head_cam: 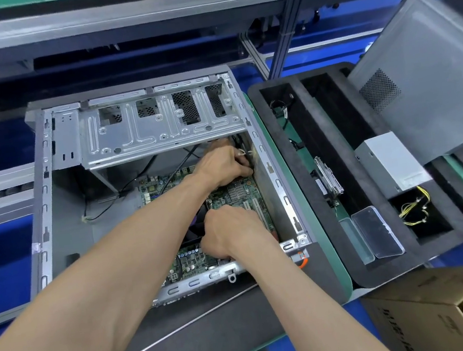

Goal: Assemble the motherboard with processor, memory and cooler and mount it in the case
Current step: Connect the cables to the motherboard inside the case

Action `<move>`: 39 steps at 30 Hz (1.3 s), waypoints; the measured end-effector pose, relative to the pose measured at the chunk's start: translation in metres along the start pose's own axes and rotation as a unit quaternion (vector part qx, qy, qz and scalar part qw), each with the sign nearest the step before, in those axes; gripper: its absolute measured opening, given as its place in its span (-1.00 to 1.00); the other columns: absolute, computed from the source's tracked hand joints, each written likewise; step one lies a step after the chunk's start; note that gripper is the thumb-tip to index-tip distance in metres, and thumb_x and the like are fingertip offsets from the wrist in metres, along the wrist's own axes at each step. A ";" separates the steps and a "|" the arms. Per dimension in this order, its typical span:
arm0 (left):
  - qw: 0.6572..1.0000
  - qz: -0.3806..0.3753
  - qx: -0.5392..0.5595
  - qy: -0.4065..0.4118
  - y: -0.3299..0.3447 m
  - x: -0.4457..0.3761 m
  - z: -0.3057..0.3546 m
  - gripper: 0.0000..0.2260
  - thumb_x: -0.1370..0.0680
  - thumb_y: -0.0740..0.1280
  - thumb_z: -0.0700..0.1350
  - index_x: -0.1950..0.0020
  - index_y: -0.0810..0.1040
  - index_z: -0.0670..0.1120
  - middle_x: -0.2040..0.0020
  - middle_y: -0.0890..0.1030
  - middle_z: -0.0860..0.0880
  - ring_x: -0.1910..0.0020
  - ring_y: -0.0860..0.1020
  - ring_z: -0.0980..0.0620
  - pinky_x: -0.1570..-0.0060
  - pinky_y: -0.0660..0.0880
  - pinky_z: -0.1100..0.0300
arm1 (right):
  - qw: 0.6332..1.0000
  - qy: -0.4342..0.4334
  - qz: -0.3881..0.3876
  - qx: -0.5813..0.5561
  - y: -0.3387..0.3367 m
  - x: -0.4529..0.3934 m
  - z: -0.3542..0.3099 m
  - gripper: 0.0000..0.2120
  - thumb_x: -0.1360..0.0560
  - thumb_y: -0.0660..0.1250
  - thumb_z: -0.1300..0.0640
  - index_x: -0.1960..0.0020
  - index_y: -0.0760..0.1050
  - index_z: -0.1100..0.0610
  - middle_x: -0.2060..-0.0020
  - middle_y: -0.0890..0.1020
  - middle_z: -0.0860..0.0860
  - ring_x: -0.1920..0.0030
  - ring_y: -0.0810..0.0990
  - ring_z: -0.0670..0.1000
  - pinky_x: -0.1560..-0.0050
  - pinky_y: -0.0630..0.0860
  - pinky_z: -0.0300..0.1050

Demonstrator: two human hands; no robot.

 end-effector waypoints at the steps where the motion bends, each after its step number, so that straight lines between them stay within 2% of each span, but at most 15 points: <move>1: 1.000 -0.001 0.002 -0.001 0.000 0.000 0.000 -0.80 -0.43 0.53 0.07 0.32 0.55 0.17 0.25 0.57 0.28 0.31 0.50 0.28 0.36 0.37 0.30 | 1.000 0.001 -0.001 -0.001 0.000 0.000 0.000 -0.87 -0.52 0.25 0.08 0.01 0.37 0.12 -0.04 0.61 0.11 0.12 0.46 0.17 0.09 0.38 0.02; 4: 1.000 -0.002 0.007 0.003 0.000 0.001 0.002 -0.78 -0.43 0.53 0.04 0.33 0.54 0.18 0.31 0.56 0.29 0.36 0.48 0.31 0.40 0.34 0.32 | 1.000 0.004 0.001 -0.002 0.000 0.000 0.001 -0.86 -0.52 0.26 0.08 0.01 0.37 0.13 -0.04 0.61 0.11 0.12 0.45 0.17 0.09 0.38 0.02; 8: 1.000 -0.005 0.017 0.013 0.000 0.001 0.002 -0.77 -0.45 0.54 0.02 0.33 0.54 0.16 0.40 0.51 0.26 0.53 0.45 0.35 0.57 0.26 0.41 | 1.000 0.005 -0.005 0.002 0.001 0.000 0.000 -0.87 -0.52 0.25 0.09 0.00 0.37 0.12 -0.05 0.60 0.11 0.10 0.49 0.18 0.10 0.39 0.03; 10: 1.000 -0.011 0.009 0.008 -0.002 0.003 0.003 -0.83 -0.45 0.53 0.06 0.27 0.57 0.16 0.35 0.55 0.23 0.46 0.48 0.29 0.50 0.32 0.39 | 1.000 0.006 -0.003 0.004 0.000 -0.001 0.000 -0.86 -0.52 0.26 0.08 -0.01 0.37 0.11 -0.07 0.60 0.11 0.07 0.51 0.18 0.10 0.39 0.02; 12: 0.999 -0.010 0.030 -0.011 -0.004 0.004 -0.006 -0.87 -0.44 0.52 0.09 0.21 0.59 0.19 0.19 0.61 0.19 0.27 0.55 0.17 0.32 0.47 0.30 | 1.000 0.004 -0.008 0.005 0.001 -0.001 0.000 -0.87 -0.52 0.26 0.07 -0.01 0.38 0.11 -0.07 0.61 0.10 0.08 0.50 0.18 0.11 0.37 0.01; 14: 0.996 0.019 0.080 -0.027 -0.012 0.004 -0.015 -0.89 -0.46 0.53 0.00 0.20 0.62 0.17 0.17 0.65 0.13 0.31 0.55 0.19 0.41 0.42 0.43 | 1.000 0.006 -0.012 0.002 0.001 -0.003 0.001 -0.86 -0.52 0.26 0.06 0.00 0.38 0.11 -0.07 0.60 0.10 0.11 0.47 0.16 0.11 0.36 0.00; 16: 0.995 0.033 0.096 -0.025 -0.015 0.003 -0.019 -0.90 -0.48 0.50 -0.12 0.08 0.71 0.08 0.16 0.66 0.11 0.35 0.51 0.27 0.51 0.33 0.51 | 1.000 0.007 -0.013 0.002 0.002 -0.003 0.001 -0.85 -0.53 0.26 0.05 0.00 0.36 0.10 -0.05 0.59 0.10 0.12 0.45 0.16 0.11 0.37 0.00; 19: 0.999 -0.002 0.044 0.009 -0.008 0.005 -0.008 -0.84 -0.47 0.51 -0.11 -0.01 0.70 0.09 0.04 0.62 0.14 0.27 0.52 0.22 0.44 0.34 0.48 | 1.000 0.009 -0.014 0.006 0.002 -0.003 0.001 -0.84 -0.52 0.26 0.05 0.00 0.35 0.11 0.06 0.53 0.08 0.13 0.46 0.16 0.12 0.39 0.00; 21: 1.000 -0.016 -0.001 0.006 -0.003 0.005 -0.003 -0.87 -0.43 0.54 0.01 0.10 0.62 0.14 0.09 0.61 0.18 0.19 0.56 0.10 0.33 0.37 0.30 | 1.000 0.009 -0.014 0.008 0.002 -0.003 0.001 -0.85 -0.51 0.26 0.07 0.01 0.35 0.12 0.12 0.49 0.05 0.14 0.47 0.15 0.13 0.39 0.00; 23: 1.000 -0.017 -0.007 -0.005 0.000 0.002 -0.002 -0.81 -0.40 0.55 0.10 0.23 0.56 0.11 0.25 0.62 0.16 0.22 0.59 0.08 0.34 0.38 0.22 | 1.000 0.008 -0.013 0.007 0.002 -0.003 0.001 -0.86 -0.50 0.26 0.08 0.01 0.36 0.12 0.11 0.51 0.06 0.15 0.48 0.16 0.13 0.40 0.00; 28: 1.000 0.000 0.005 -0.003 0.001 -0.001 -0.001 -0.75 -0.38 0.56 0.15 0.34 0.53 0.15 0.24 0.63 0.16 0.26 0.52 0.20 0.36 0.33 0.23 | 1.000 0.002 0.000 0.000 0.002 -0.003 0.002 -0.84 -0.52 0.25 0.06 -0.04 0.40 0.11 -0.06 0.61 0.11 0.10 0.48 0.17 0.11 0.39 0.01; 32: 1.000 0.002 0.011 -0.021 0.001 -0.001 -0.003 -0.75 -0.37 0.57 0.13 0.37 0.55 0.13 0.39 0.55 0.21 0.37 0.49 0.22 0.42 0.29 0.25 | 1.000 0.001 0.000 0.003 0.002 -0.004 0.002 -0.75 -0.53 0.25 0.03 -0.14 0.47 0.14 -0.06 0.61 0.12 -0.01 0.57 0.20 0.09 0.42 0.02; 36: 0.999 -0.008 0.011 -0.029 0.000 -0.001 -0.001 -0.74 -0.37 0.58 0.12 0.37 0.57 0.09 0.39 0.57 0.20 0.35 0.51 0.19 0.41 0.31 0.26 | 1.000 -0.002 0.003 0.004 0.002 -0.004 0.001 -0.84 -0.52 0.26 0.04 -0.02 0.41 0.11 -0.02 0.62 0.10 0.12 0.50 0.17 0.10 0.43 0.01; 39: 0.999 -0.025 0.007 -0.037 0.002 0.001 0.002 -0.75 -0.39 0.57 0.10 0.33 0.56 0.06 0.36 0.58 0.15 0.32 0.53 0.15 0.36 0.37 0.22 | 1.000 -0.002 0.005 0.004 0.002 -0.005 0.002 -0.82 -0.52 0.26 0.02 0.00 0.39 0.12 0.02 0.61 0.10 0.15 0.48 0.16 0.12 0.42 0.01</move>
Point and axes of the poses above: each hand's wrist, its own x-axis away from the middle knuckle, its own y-axis out of the palm, z = x × y, the point moved 8 cm from there along -x, towards the middle knuckle
